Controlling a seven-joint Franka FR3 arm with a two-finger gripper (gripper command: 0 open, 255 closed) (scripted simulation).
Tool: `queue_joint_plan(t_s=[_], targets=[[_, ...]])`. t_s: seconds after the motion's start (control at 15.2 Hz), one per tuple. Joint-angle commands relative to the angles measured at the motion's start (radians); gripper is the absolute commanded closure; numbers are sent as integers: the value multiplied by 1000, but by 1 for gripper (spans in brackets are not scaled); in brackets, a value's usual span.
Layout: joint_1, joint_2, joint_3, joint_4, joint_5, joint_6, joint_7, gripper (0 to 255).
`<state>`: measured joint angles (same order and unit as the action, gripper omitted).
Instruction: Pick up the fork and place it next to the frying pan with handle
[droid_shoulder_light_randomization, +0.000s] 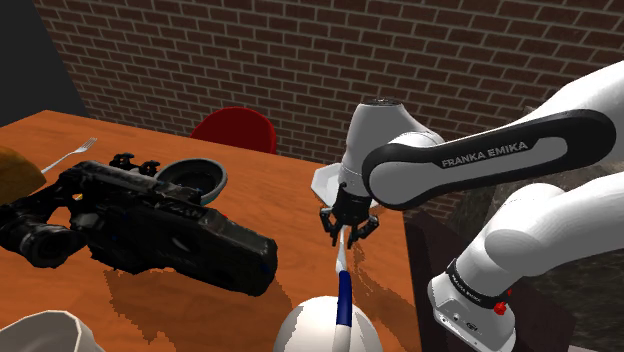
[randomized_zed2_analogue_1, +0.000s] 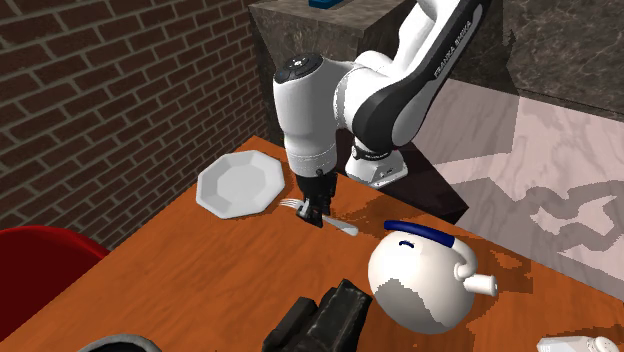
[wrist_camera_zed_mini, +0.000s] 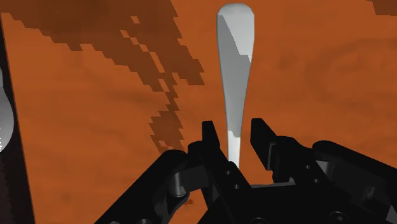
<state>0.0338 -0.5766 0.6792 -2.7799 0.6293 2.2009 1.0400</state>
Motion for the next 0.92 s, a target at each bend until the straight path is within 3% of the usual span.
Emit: queue_joint_plan(t_s=[0.0, 0.86], targets=[[2, -26, -14, 14, -10, -40, 7, 255], [2, -140, -99, 118, -75, -257, 39, 255]])
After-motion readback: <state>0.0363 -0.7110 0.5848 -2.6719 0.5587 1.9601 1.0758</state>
